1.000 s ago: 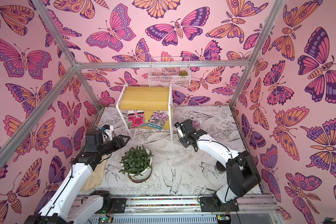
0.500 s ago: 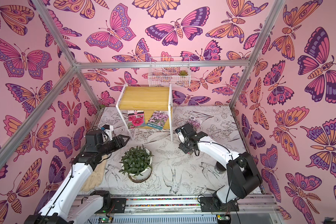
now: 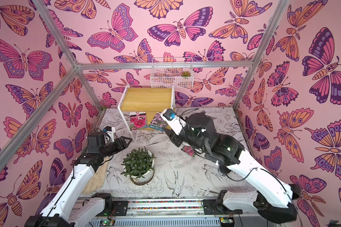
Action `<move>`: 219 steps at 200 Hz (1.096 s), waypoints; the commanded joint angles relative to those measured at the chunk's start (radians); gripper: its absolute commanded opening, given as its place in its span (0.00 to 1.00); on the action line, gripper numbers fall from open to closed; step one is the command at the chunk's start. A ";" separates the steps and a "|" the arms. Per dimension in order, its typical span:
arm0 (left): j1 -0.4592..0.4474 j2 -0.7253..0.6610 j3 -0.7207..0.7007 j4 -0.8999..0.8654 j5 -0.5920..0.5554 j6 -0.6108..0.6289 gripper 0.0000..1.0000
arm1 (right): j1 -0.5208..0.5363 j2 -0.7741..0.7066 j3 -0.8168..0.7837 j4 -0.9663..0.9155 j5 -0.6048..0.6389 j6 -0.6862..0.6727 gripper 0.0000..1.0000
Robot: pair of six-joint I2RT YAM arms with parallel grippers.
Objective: Take the seed bag off the shelf
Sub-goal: Place the seed packet at the center of the board, then pick up the seed packet from the shelf.
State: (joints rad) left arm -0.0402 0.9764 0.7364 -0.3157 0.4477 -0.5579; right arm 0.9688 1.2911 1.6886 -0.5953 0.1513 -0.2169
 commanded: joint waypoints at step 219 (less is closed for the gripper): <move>0.201 0.055 0.026 -0.088 0.002 0.017 0.74 | 0.079 0.978 0.369 0.284 0.121 -0.424 0.43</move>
State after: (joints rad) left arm 0.1577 1.0534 0.7811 -0.3943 0.4194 -0.5434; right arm 1.0412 2.2356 1.9873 -0.2951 0.2413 -0.6090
